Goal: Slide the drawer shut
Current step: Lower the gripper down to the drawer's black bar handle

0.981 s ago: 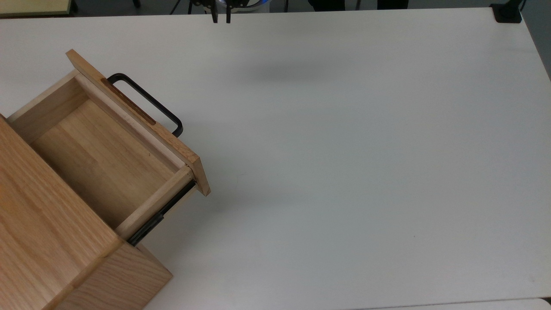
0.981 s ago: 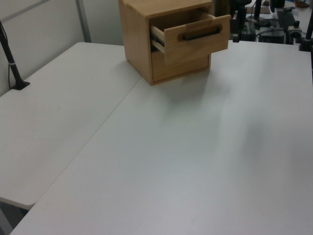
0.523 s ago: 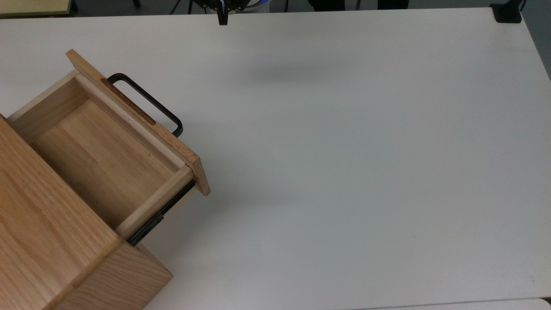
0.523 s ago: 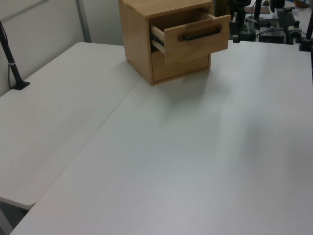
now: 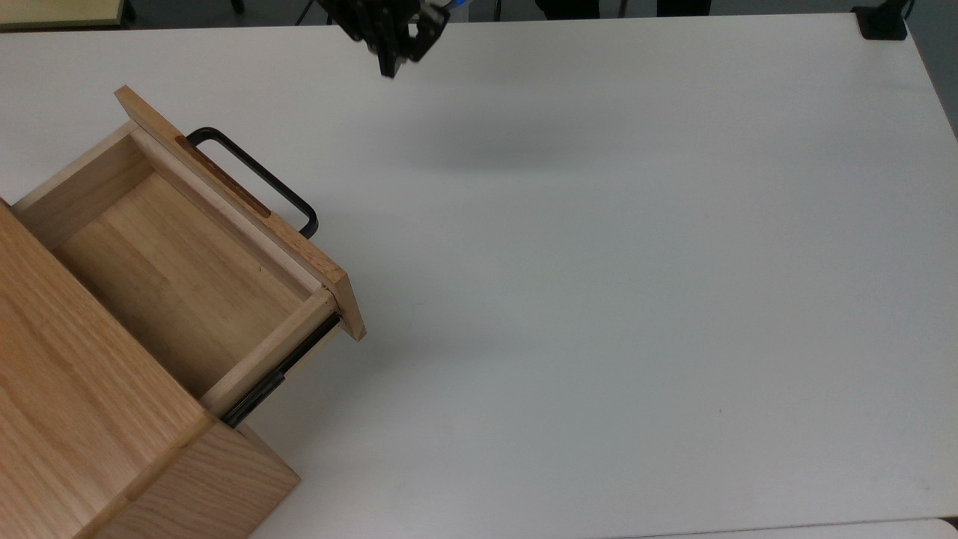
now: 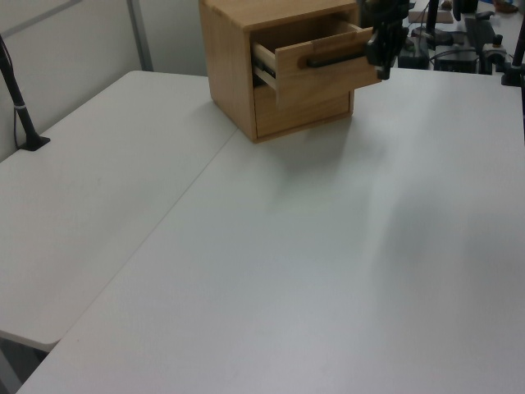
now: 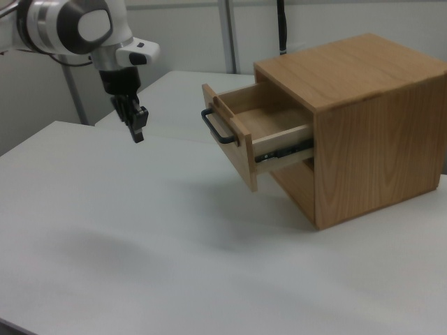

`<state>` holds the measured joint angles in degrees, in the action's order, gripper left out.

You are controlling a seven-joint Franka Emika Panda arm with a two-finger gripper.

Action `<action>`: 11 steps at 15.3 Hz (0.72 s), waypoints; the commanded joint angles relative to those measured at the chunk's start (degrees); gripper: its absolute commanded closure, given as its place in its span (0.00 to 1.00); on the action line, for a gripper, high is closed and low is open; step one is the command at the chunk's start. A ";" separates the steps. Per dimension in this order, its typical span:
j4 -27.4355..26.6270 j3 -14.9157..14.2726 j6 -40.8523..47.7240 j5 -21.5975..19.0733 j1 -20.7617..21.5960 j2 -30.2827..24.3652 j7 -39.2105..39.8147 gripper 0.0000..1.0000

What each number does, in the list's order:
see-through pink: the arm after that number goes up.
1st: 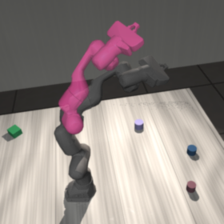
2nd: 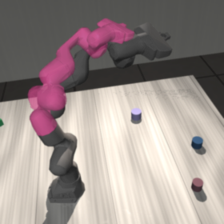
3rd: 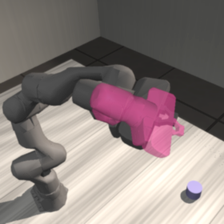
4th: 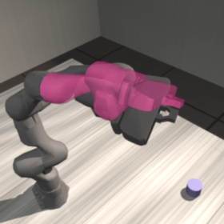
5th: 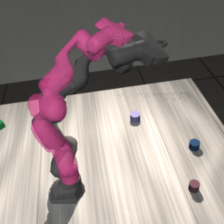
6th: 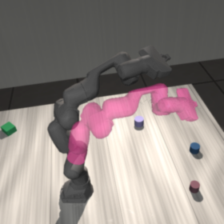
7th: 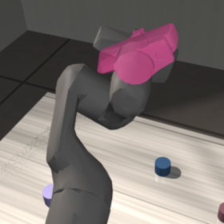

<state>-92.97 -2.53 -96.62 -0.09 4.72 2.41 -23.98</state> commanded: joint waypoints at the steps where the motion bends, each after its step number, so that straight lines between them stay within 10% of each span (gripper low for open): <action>1: 0.07 -0.10 -5.50 -0.08 -0.15 1.72 -11.33 1.00; 11: 1.56 -0.63 -17.02 7.91 -0.33 9.89 -26.82 1.00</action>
<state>-92.94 -2.80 -112.47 6.11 4.49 10.37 -49.15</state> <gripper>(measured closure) 0.965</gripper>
